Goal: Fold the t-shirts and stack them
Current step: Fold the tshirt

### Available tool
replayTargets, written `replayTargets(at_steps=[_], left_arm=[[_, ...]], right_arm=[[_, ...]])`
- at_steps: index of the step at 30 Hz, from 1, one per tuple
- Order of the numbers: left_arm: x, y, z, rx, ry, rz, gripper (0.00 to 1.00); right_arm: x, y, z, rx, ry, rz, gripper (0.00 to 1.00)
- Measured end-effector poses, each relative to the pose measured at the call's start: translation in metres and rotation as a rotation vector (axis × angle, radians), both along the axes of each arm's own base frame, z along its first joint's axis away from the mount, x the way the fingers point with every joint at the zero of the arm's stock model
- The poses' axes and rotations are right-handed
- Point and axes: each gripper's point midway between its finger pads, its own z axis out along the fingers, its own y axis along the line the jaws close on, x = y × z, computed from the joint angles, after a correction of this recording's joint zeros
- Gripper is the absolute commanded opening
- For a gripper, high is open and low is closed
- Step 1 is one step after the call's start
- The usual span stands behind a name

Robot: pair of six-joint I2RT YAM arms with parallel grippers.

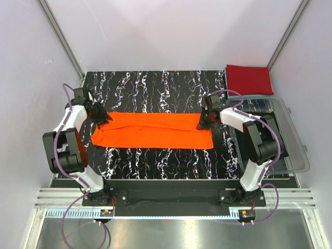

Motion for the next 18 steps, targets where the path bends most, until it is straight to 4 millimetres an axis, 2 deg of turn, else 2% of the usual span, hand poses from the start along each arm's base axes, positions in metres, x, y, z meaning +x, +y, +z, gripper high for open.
replayTargets(at_steps=[3, 8, 18], left_arm=[[-0.002, 0.006, -0.022, -0.006, 0.069, 0.029, 0.33], [-0.014, 0.019, -0.058, 0.007, 0.189, 0.089, 0.33], [-0.024, 0.035, -0.066, 0.072, 0.238, 0.132, 0.33]], right_arm=[[-0.007, -0.010, -0.014, -0.046, 0.030, -0.027, 0.19], [-0.007, -0.017, -0.017, -0.080, 0.027, -0.041, 0.17], [-0.003, -0.029, -0.020, -0.147, 0.003, -0.063, 0.11]])
